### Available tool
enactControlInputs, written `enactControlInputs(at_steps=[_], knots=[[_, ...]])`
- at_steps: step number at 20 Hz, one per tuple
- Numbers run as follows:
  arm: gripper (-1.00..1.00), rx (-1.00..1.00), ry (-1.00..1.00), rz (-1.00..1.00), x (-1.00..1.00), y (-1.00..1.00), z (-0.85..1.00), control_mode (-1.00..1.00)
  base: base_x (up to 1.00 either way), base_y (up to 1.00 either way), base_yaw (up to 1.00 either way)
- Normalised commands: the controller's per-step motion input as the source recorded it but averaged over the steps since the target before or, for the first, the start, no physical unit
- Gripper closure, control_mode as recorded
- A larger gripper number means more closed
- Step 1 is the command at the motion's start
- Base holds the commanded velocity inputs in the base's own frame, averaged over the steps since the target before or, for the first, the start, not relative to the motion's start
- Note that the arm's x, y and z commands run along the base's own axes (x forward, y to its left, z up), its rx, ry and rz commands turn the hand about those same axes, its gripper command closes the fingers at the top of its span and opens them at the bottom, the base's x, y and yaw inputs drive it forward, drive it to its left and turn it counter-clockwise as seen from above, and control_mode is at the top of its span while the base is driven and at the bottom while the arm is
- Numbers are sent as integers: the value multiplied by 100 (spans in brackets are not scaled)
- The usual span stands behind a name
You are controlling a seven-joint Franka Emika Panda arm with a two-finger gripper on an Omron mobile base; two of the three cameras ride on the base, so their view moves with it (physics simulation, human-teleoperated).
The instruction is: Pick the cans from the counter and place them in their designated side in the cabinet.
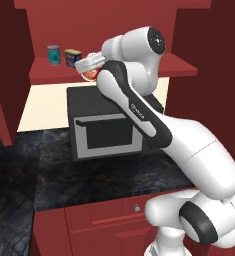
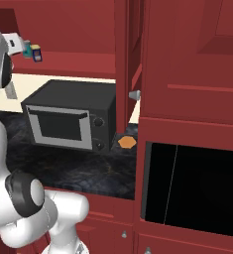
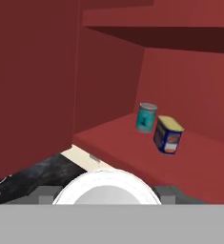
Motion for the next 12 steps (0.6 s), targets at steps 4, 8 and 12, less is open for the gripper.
enactControlInputs(at_steps=[4,8,12], knots=[[100,-1,0,0,23,12,0,-100,0,0,0],[100,-3,0,0,23,10,-1,-100,0,0,0],[100,-2,1,0,22,11,0,-100,0,0,0]])
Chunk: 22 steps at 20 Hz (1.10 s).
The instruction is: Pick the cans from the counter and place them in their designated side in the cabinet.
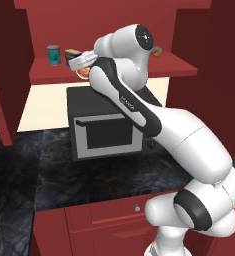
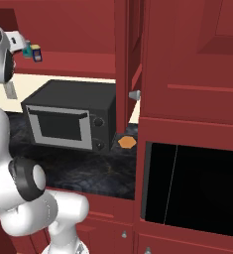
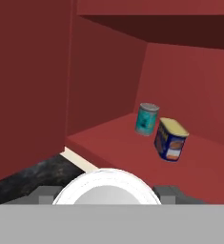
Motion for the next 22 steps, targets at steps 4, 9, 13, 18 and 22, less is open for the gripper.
enactControlInputs(at_steps=[4,9,13,18,22], knots=[[100,-2,3,0,23,11,-2,-100,0,0,0],[100,-3,4,0,23,13,-7,-100,0,0,0],[100,-2,4,0,23,14,-5,-100,0,0,0],[100,-2,3,0,25,12,0,-100,0,0,0],[100,-2,4,0,29,13,-5,-100,0,0,0]])
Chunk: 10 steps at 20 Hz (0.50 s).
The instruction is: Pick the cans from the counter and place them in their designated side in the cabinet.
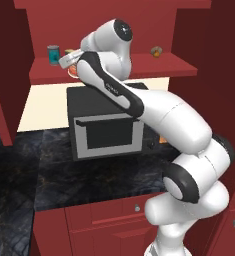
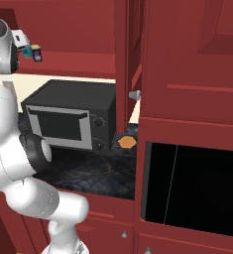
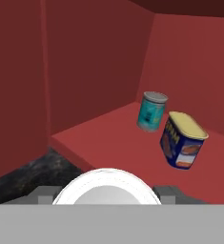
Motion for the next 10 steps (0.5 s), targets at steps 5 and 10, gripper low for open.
enactControlInputs(at_steps=[5,10], knots=[[100,-2,3,0,29,10,-4,-100,0,0,0],[100,-2,2,0,28,11,-1,-100,0,0,0]])
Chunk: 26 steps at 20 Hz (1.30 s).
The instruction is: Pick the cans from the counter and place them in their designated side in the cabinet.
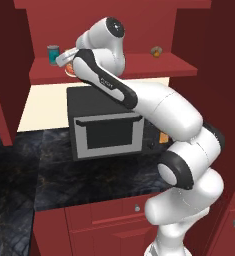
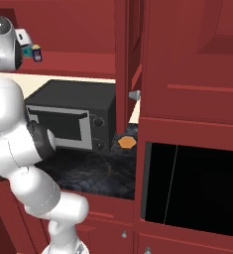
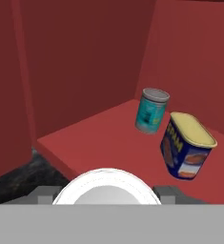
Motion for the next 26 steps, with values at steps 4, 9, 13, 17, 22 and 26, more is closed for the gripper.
enactControlInputs(at_steps=[4,9,13,17,22,26], knots=[[100,-2,3,0,29,11,-3,-100,0,0,0],[100,-3,3,0,28,12,-3,-100,0,0,0],[100,-3,3,0,28,14,-3,-100,0,0,0],[100,-3,3,0,26,13,-2,-100,0,0,0],[100,-3,3,0,27,12,-4,-100,0,0,0],[-100,-3,2,0,25,9,-3,-100,0,0,0]])
